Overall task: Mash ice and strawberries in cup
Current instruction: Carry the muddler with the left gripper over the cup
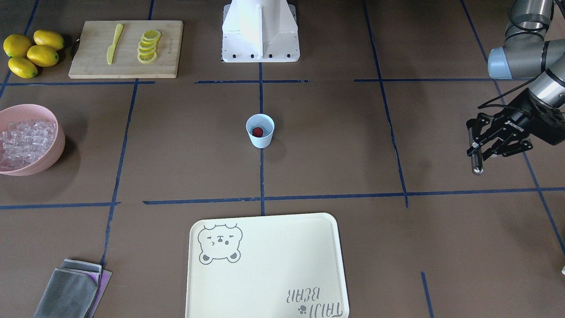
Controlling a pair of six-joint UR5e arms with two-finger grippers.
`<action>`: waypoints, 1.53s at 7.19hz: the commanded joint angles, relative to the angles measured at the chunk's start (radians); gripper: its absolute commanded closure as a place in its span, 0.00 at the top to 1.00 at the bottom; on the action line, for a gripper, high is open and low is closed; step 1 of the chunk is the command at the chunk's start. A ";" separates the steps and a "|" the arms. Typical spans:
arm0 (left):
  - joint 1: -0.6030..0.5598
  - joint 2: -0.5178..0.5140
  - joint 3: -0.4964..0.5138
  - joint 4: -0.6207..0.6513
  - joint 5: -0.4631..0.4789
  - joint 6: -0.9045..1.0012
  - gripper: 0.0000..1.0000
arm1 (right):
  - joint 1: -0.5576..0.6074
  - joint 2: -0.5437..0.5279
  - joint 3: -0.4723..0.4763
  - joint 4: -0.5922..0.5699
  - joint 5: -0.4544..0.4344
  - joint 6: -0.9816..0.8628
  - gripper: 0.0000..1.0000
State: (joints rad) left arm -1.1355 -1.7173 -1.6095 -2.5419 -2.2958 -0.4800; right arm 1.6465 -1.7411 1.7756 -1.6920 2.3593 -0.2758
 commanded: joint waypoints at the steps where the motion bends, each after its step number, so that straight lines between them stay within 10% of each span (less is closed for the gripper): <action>1: 0.034 -0.115 -0.026 -0.194 0.002 -0.023 0.07 | 0.001 0.000 -0.001 0.000 0.000 0.000 0.99; 3: 0.197 -0.253 -0.015 -0.346 0.028 -0.086 0.06 | 0.001 0.000 -0.001 0.000 0.000 0.001 0.99; 7: 0.558 -0.413 0.002 -0.620 0.581 0.118 0.05 | 0.001 0.000 -0.001 0.000 0.000 0.001 0.99; 11: 0.612 -0.475 0.153 -0.861 0.653 0.214 0.01 | 0.001 0.000 -0.001 0.000 0.000 0.000 0.99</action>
State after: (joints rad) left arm -0.5321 -2.1746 -1.5320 -3.3118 -1.6481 -0.2908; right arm 1.6475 -1.7411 1.7748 -1.6920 2.3592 -0.2749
